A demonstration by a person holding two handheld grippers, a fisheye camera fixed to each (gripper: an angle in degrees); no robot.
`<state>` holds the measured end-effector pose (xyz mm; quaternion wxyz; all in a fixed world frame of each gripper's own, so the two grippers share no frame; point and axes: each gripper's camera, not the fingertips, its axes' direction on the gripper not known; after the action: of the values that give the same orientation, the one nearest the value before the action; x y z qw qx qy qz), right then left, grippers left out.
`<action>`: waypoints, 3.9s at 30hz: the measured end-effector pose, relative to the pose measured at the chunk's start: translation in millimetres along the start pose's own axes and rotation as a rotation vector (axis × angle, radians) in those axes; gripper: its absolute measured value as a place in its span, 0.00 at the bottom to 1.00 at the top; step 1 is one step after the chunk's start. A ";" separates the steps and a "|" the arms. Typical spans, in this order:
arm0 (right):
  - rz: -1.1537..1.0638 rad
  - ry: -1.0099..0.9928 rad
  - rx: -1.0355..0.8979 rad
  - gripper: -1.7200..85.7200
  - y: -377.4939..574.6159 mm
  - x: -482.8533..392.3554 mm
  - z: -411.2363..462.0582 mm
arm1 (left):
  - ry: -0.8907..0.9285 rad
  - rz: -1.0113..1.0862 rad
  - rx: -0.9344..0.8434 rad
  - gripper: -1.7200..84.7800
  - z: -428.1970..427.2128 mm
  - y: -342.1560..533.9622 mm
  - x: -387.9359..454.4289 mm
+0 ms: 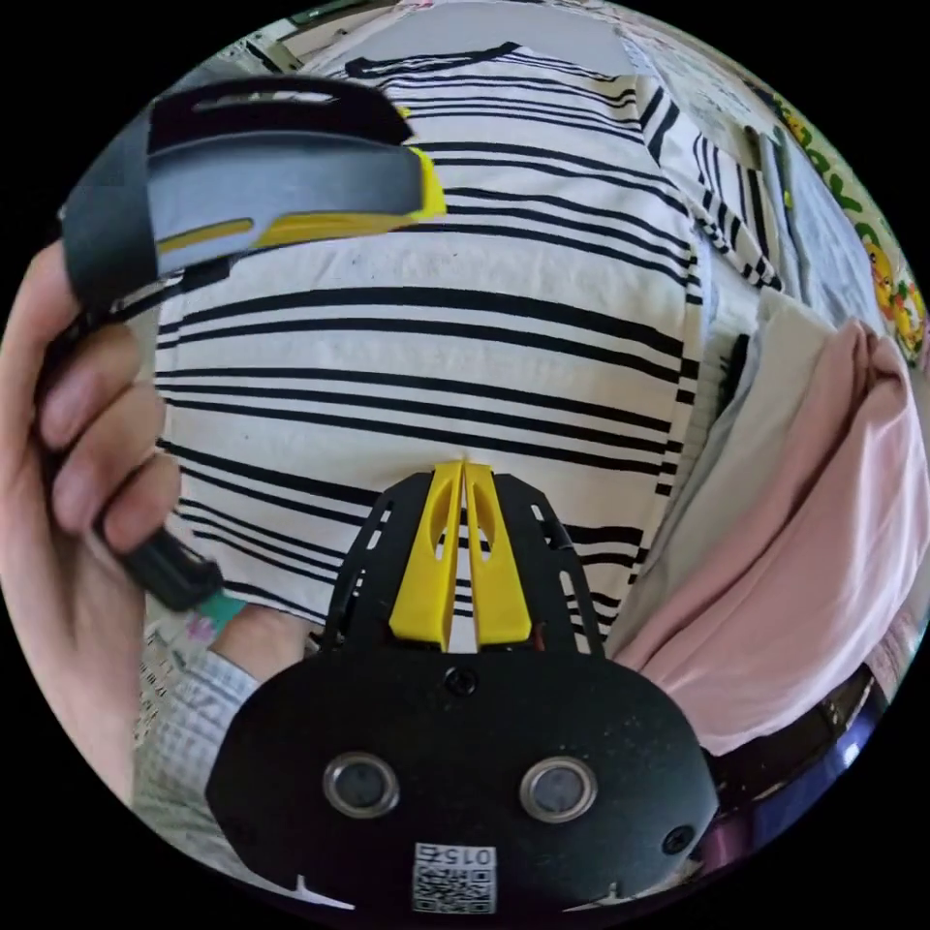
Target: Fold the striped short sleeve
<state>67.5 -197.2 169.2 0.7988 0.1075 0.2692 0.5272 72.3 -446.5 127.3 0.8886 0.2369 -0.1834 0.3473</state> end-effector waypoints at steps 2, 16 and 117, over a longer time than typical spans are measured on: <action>0.005 0.015 0.171 0.01 21.3 30.9 -10.9 | -0.037 0.055 0.045 0.02 -0.7 -12.5 0.2; 0.099 -0.137 0.249 0.12 -60.6 341.8 85.7 | 0.118 0.534 0.085 0.11 99.2 -221.7 97.1; -0.454 0.148 -0.022 0.07 -298.1 -15.3 -44.8 | -0.069 0.080 -0.110 0.01 -190.9 -189.9 81.0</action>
<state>272.4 -341.5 0.9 0.8760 -0.0037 0.3385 0.3434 292.8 -421.5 -45.3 0.8788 0.1919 -0.2419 0.3638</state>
